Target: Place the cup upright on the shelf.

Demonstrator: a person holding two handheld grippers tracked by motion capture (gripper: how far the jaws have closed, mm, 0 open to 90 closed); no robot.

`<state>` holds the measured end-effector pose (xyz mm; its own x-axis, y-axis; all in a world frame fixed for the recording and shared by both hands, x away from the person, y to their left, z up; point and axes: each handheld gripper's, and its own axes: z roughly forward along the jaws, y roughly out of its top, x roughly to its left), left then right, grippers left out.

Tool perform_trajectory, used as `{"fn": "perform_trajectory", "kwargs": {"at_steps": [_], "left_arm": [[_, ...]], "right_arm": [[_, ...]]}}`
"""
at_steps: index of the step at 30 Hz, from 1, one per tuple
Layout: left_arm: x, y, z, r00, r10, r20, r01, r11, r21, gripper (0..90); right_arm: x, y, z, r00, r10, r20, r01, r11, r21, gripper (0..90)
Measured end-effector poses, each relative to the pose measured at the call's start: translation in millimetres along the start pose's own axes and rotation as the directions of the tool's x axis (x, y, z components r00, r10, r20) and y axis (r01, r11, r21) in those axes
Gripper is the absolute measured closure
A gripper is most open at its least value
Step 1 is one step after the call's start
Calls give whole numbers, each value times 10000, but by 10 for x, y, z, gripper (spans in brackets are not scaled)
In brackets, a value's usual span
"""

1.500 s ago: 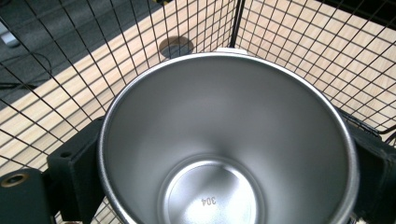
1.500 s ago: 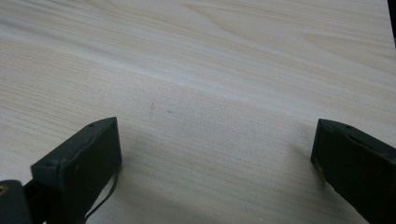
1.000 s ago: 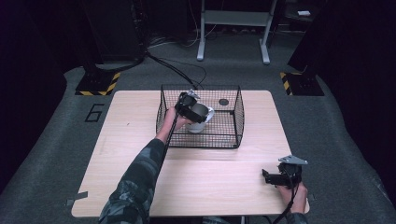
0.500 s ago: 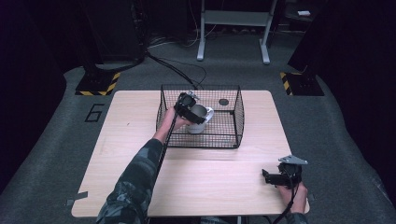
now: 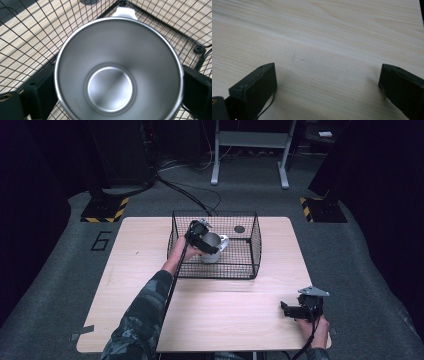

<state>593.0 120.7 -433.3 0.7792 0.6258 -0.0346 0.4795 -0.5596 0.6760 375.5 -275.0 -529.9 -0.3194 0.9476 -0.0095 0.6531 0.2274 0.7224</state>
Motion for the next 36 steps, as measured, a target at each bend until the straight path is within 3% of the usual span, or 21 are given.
{"fn": "perform_trajectory", "kwargs": {"at_steps": [4, 17, 23, 27, 36], "left_arm": [[6, 17, -75, 9999, 87, -74, -88, 9999, -94, 19], [-53, 98, -371, 9990, -182, -411, 145, 9960, -880, 2], [-175, 116, -539, 9990, -213, -404, 160, 9917, -1273, 2], [-279, 112, -663, 9990, 92, -430, -151, 9902, -1386, 2], [-504, -2, -972, 9985, 390, -374, -453, 9815, -1859, 7]], "right_arm": [[2, 0, -1, 10000, 37, -3, -37, 10000, 18, 13], [2, 0, 1, 10000, 62, -4, -62, 10000, 16, 13], [2, 0, 2, 10000, 58, 4, -58, 10000, 10, 13], [2, 1, 1, 10000, 64, 5, -64, 10000, 13, 13], [3, 0, 1, 10000, 60, 20, -60, 10000, 12, 13]]}}
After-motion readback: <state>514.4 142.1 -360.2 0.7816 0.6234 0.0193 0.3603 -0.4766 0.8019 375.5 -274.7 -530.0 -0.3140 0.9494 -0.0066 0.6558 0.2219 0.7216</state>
